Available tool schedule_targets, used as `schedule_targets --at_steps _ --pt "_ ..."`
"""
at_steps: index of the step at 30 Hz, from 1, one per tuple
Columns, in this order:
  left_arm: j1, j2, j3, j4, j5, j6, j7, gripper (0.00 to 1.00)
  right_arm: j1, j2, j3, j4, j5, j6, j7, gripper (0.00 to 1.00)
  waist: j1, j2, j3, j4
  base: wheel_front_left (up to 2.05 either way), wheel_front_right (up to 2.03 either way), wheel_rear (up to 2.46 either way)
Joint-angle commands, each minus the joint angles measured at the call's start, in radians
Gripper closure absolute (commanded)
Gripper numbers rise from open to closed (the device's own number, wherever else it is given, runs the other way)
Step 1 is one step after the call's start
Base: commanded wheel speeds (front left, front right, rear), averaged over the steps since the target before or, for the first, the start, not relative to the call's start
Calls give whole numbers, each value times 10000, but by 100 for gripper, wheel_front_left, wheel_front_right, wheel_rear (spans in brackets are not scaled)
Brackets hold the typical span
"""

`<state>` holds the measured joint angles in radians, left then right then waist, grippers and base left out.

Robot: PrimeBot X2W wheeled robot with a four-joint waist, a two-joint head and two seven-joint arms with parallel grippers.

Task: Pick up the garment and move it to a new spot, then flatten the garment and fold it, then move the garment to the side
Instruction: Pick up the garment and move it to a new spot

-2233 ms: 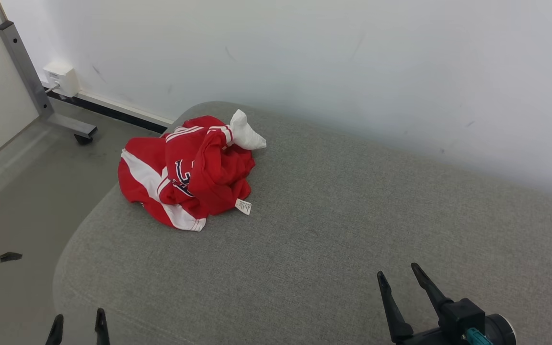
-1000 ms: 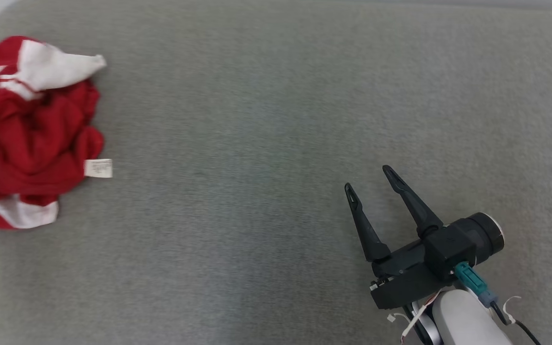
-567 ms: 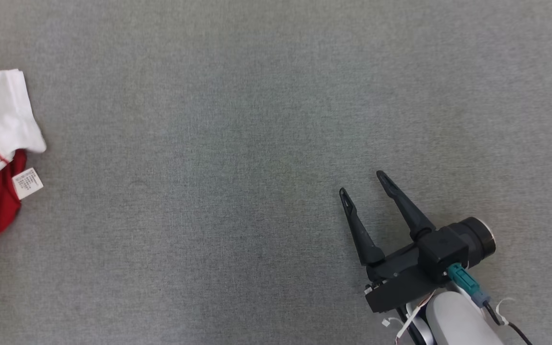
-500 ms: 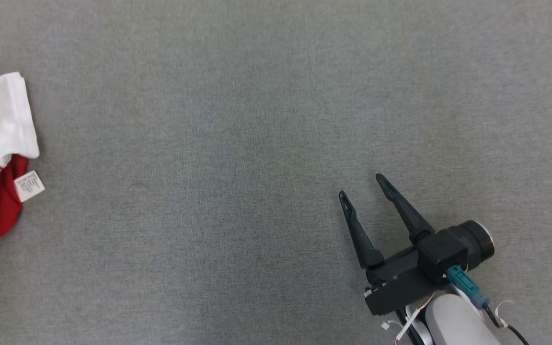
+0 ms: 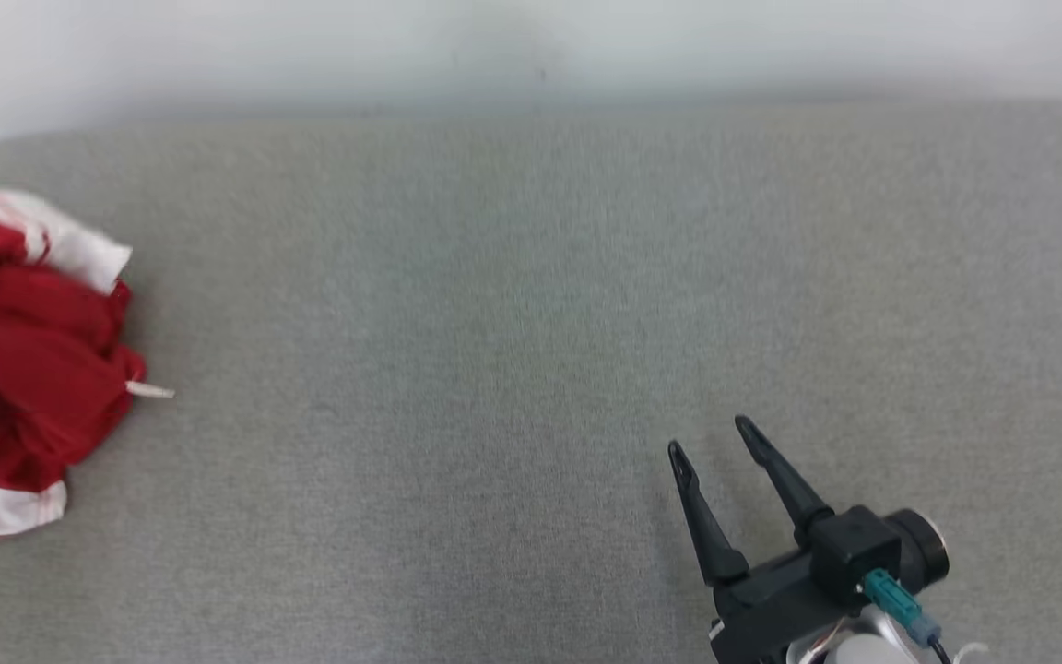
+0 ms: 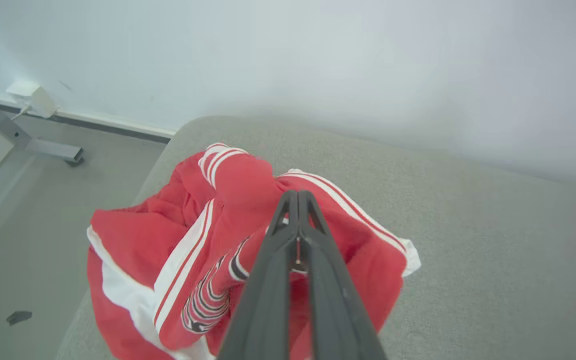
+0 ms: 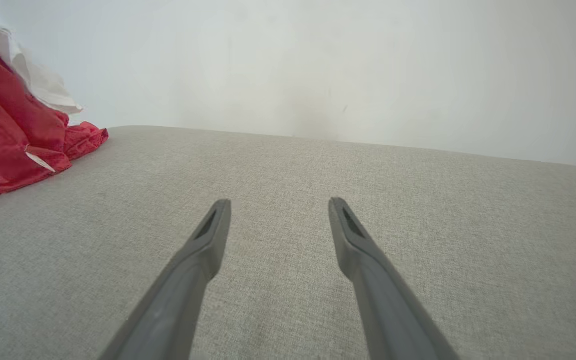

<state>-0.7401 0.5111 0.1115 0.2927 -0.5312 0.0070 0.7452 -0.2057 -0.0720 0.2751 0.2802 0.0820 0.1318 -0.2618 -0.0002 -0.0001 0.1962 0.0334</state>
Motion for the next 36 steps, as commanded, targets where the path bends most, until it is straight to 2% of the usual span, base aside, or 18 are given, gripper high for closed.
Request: schedule_targets --at_steps 1,6,11,19,28,32,36 --pt "-282 -100 -143 -150 -40 -108 -19 100 236 62 -41 27 122 -21 -35 0 2 1 -1139 118 0 0 0" --pt "-1216 -562 -686 -500 -144 -416 -105 100 626 150 -157 -29 179 -21 -27 0 2 1 -1801 -139 0 0 0" --pt "-2116 -1287 -1171 -587 -473 -659 -265 100 901 180 -307 -103 172 -21 -27 0 2 1 -2078 -596 0 0 0" --pt "-2773 -2329 -1722 -502 -845 -886 -728 100 892 201 -6 -110 172 -21 -27 0 2 1 -2036 -2011 0 0 0" --pt "-2102 -2996 -2187 -149 -962 -1017 -1356 100 525 214 286 -154 398 -21 -27 0 2 1 -1292 -3602 0 0 0" --pt "-1267 -3340 -2176 300 -1082 -891 -1894 100 429 219 236 -201 491 -21 -27 0 2 1 -994 -3991 0 0 0" --pt "-196 -3343 -2393 1021 -678 -831 -2401 100 416 220 200 -262 531 -21 -28 0 2 1 -797 -4165 0 0 0"
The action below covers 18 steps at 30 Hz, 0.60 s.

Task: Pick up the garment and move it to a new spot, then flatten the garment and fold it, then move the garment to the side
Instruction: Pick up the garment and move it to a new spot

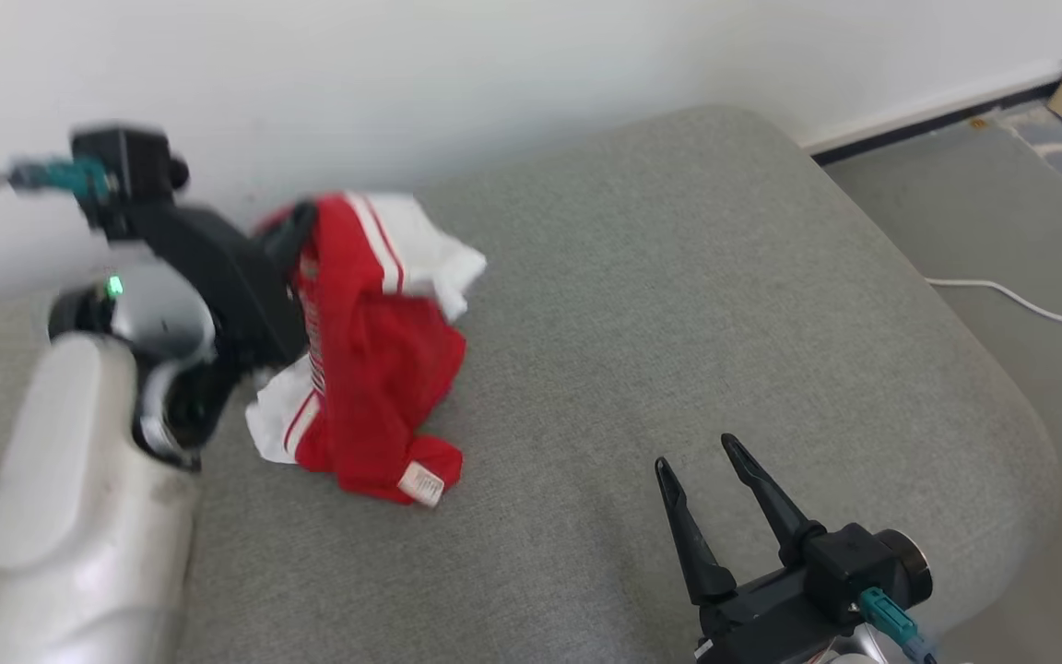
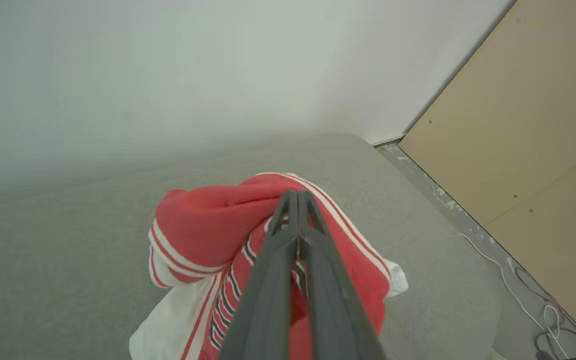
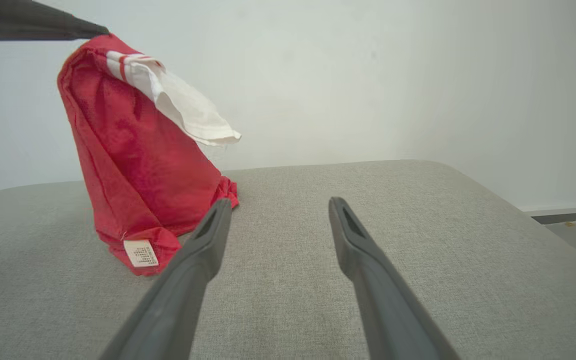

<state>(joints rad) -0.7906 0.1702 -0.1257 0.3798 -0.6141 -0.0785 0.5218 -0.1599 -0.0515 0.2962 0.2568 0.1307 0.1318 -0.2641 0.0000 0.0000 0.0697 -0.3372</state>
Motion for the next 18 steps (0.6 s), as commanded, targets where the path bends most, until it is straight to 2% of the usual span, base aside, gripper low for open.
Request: schedule_targets --at_steps 1,4,5,6,10,14,18 --pt "577 48 -106 336 256 31 -360 100 -31 15 -47 -36 32 -21 -5 0 0 0 488 -465 0 0 0" --pt "1062 -77 -230 662 492 43 -873 98 21 10 -114 -47 -11 -21 -5 0 0 0 491 -420 0 0 0" --pt "1346 -171 -329 845 541 41 -1153 57 79 10 -193 -46 -40 -21 -6 0 0 0 457 -360 0 0 0" --pt "1577 -273 -389 1005 593 54 -1432 0 155 11 -246 -47 -66 -21 -5 0 0 0 426 -291 0 0 0" --pt "2306 -527 -781 1386 1073 39 -2636 0 299 11 -499 -35 -203 -21 -5 0 0 0 163 103 0 0 0" --pt "3033 -698 -830 1172 1333 111 -4395 0 482 -65 -737 -77 -327 -21 38 0 0 0 -214 594 0 0 0" --pt "3967 -586 -833 662 1703 98 -6094 0 672 -260 -1093 -260 -443 -21 149 0 0 0 -616 1120 0 0 0"
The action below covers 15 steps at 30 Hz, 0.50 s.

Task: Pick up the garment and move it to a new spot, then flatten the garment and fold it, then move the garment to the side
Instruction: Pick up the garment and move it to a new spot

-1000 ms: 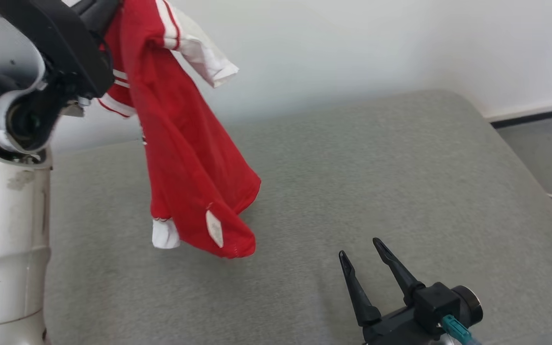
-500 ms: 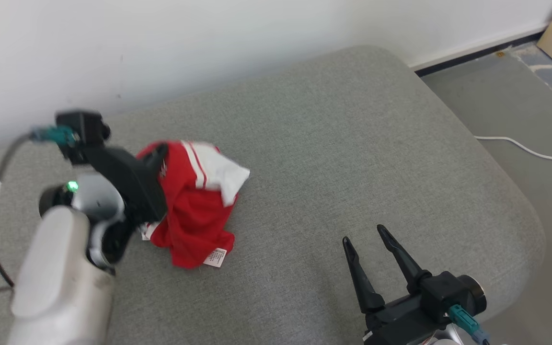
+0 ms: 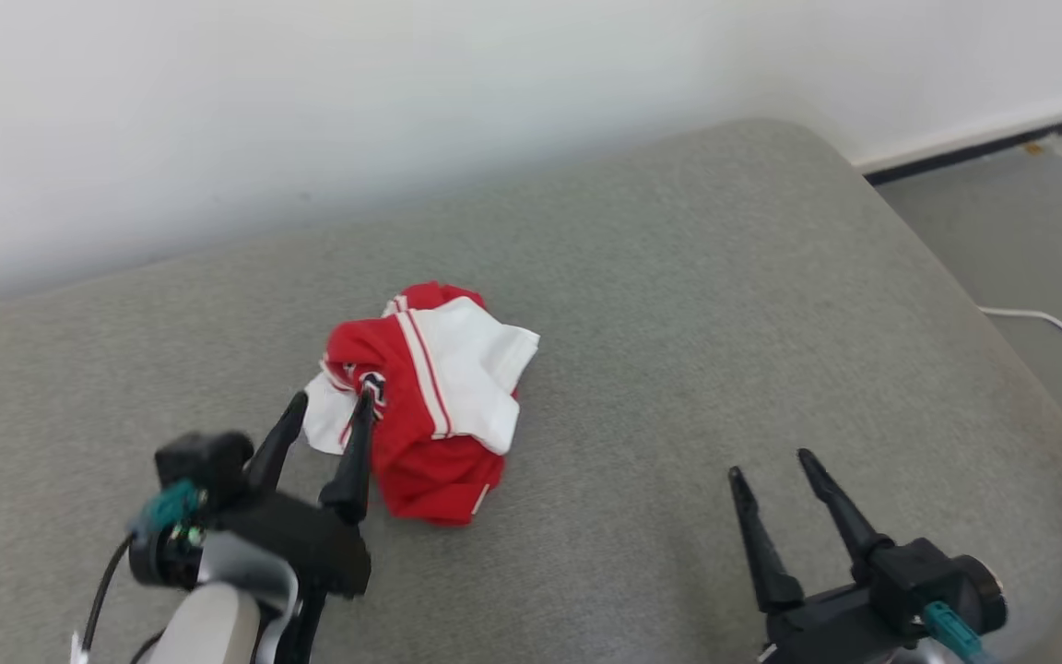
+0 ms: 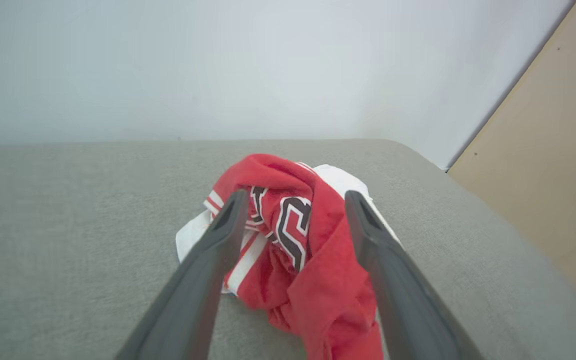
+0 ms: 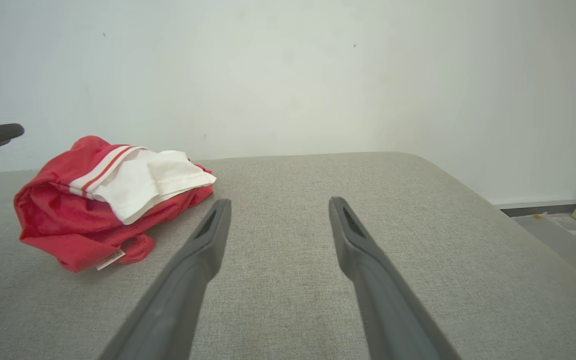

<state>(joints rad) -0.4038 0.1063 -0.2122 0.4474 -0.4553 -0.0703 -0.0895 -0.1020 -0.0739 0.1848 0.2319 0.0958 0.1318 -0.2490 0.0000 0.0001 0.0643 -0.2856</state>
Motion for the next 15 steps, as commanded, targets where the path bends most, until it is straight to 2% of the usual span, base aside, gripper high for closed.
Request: schedule_targets --at_steps 1,6,10,15 --pt "338 110 29 -155 166 0 -315 0 138 -86 -108 -89 -126 -21 23 0 0 -1 -641 751 0 0 0" --pt "1652 493 355 -870 335 172 -1412 0 351 -341 -584 -452 -193 -21 207 0 0 -1 -967 1340 0 0 0" --pt "2735 829 669 -1550 630 324 -1686 0 503 -547 -787 -586 -77 -21 295 0 0 -1 -1161 1682 0 0 0" --pt "3982 981 1250 -2633 916 469 -1751 0 713 -792 -905 -471 98 -21 276 0 0 -1 -1371 2008 0 0 0"
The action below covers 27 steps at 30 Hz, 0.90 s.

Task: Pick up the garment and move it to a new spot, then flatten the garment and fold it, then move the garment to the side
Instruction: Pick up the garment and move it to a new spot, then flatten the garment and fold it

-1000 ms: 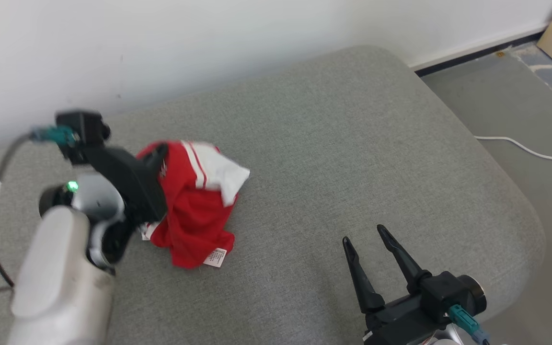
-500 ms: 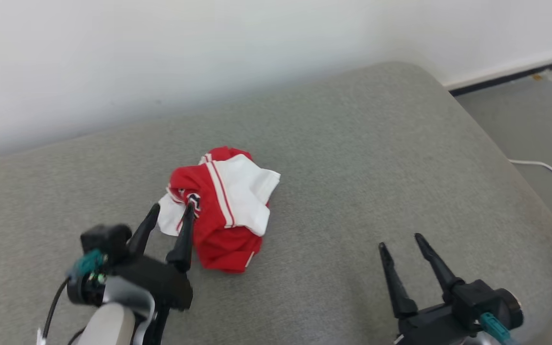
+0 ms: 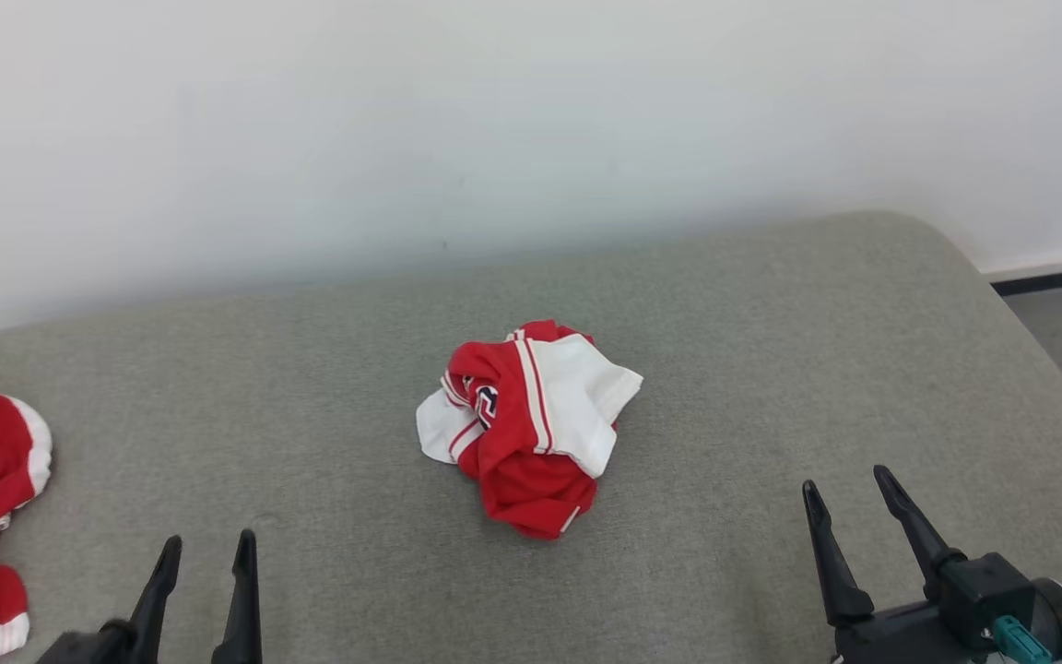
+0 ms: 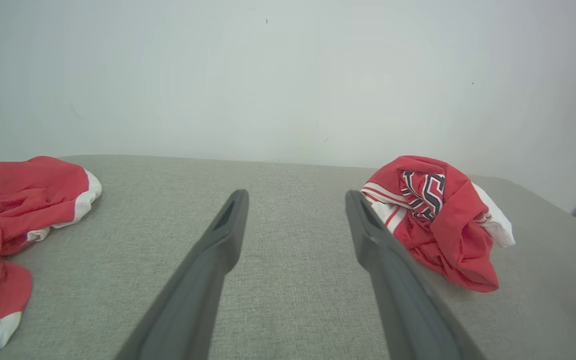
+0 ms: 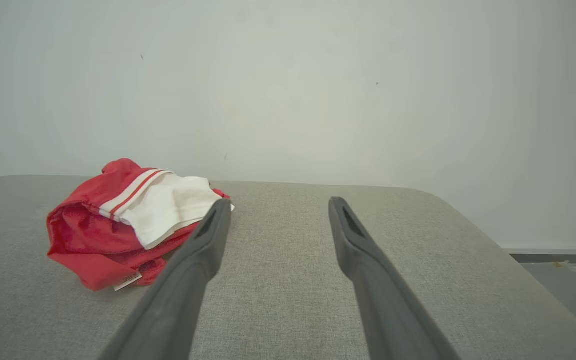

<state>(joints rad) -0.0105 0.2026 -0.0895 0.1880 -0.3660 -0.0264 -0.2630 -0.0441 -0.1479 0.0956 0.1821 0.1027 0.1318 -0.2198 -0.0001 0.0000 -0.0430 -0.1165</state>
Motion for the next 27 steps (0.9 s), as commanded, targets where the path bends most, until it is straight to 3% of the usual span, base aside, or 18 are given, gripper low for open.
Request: schedule_targets --at_steps 1,6,13,27 --pt "324 -37 113 -281 97 68 -16 0 166 -85 -24 64 74 -21 -22 0 1 0 -335 365 0 0 0" --pt "1266 -258 779 -1133 425 169 -14 0 367 -178 -73 259 333 -21 38 0 1 0 -443 575 0 0 0" --pt "1743 -500 1291 -1290 746 8 -17 0 503 -122 -56 457 456 -21 27 0 1 0 -429 741 0 0 0" --pt "1689 -870 1504 -1113 1086 -311 -18 0 246 -36 163 491 425 -21 111 0 1 0 -351 767 0 0 0"
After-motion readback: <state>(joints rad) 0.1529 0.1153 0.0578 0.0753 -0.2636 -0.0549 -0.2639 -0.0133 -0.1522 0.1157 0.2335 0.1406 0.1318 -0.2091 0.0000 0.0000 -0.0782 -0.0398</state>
